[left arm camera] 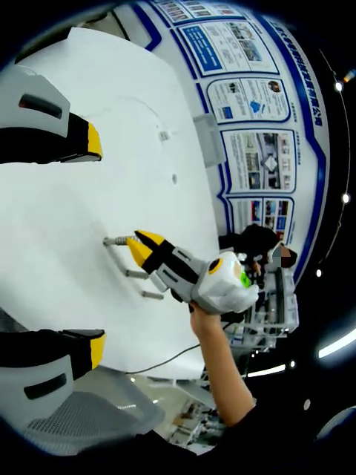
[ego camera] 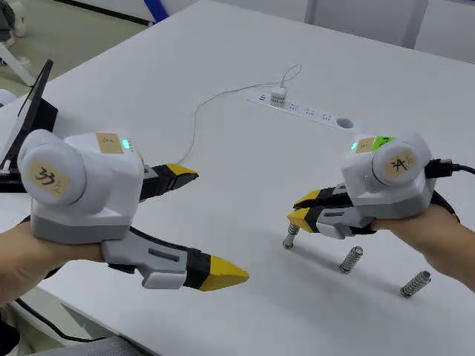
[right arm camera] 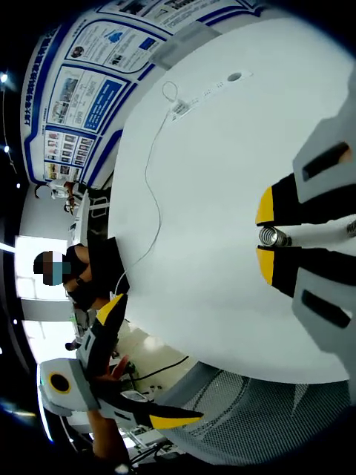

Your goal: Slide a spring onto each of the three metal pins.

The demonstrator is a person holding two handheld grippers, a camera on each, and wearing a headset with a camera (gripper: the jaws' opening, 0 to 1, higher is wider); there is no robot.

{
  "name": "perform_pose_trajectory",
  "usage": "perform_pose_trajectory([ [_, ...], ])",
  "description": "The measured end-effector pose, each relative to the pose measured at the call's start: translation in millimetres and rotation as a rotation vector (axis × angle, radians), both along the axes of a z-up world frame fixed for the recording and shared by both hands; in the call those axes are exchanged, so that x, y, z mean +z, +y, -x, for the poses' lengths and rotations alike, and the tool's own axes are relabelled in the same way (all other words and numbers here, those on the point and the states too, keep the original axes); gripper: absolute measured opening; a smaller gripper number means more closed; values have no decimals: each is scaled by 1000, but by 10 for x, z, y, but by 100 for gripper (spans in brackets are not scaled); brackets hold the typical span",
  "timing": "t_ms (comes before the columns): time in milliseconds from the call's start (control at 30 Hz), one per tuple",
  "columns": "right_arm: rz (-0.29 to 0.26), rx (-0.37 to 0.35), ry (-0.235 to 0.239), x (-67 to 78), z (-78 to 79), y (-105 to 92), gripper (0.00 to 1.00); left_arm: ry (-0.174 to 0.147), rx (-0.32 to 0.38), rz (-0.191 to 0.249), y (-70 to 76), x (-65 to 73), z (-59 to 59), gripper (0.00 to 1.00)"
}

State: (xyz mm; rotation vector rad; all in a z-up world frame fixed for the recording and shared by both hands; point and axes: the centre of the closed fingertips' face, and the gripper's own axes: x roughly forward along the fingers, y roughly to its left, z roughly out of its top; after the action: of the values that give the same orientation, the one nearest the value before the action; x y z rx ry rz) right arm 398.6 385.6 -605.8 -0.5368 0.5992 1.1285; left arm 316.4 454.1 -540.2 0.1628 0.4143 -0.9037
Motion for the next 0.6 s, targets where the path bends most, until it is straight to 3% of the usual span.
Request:
perform_pose_trajectory([
  [233,41,8,3,-165,19,9,10,16,12,3,35,-50,31,95],
  [600,66,-3,7,-279,-1,-15,10,30,16,-1,33,-100,65,93],
])
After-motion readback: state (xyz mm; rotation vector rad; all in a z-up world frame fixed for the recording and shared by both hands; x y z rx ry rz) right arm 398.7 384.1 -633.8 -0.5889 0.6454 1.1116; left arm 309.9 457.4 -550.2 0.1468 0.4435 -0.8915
